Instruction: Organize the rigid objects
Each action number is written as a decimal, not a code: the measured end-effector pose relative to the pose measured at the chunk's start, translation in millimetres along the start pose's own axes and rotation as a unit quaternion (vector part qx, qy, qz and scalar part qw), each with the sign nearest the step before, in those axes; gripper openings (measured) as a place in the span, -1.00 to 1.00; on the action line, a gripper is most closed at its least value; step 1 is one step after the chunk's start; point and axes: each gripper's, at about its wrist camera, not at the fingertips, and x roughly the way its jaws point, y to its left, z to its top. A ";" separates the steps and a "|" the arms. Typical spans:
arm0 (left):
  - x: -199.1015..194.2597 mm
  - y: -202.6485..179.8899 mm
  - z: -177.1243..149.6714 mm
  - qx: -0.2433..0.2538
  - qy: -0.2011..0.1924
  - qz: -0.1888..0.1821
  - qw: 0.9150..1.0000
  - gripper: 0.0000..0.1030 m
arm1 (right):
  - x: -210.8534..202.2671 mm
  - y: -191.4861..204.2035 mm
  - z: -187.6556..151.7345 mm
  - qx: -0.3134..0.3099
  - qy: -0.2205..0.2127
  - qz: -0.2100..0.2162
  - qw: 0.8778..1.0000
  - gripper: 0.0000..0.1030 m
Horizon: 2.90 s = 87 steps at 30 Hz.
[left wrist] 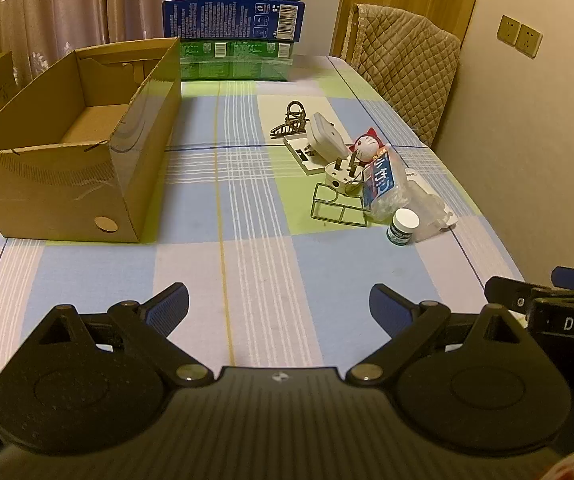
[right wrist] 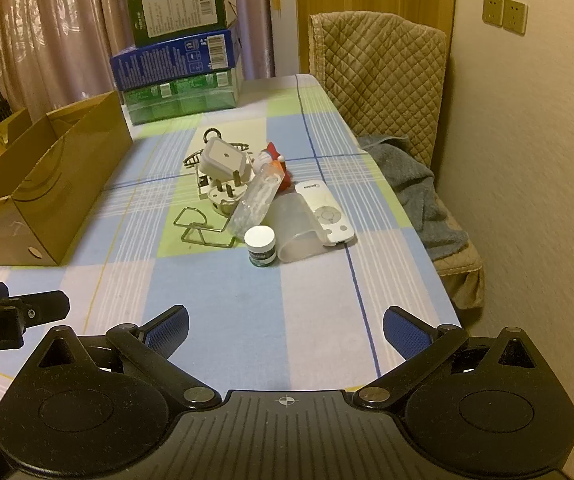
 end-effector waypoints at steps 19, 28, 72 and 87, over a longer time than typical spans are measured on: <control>-0.9 -0.5 -0.9 0.000 0.001 -0.001 1.000 0.85 | 0.6 0.8 0.2 -0.002 0.004 -0.002 1.000 0.96; -0.7 -1.3 -1.3 0.001 0.003 0.000 1.000 0.85 | -1.9 -0.7 0.0 -0.002 0.004 -0.002 1.000 0.96; 80.6 18.4 44.6 0.073 -0.011 -0.025 0.997 0.85 | 67.5 16.1 37.8 0.009 -0.028 0.015 0.999 0.52; 139.4 25.3 47.0 0.076 0.009 -0.042 0.996 0.85 | 146.2 22.1 36.4 -0.007 0.007 0.001 1.000 -0.15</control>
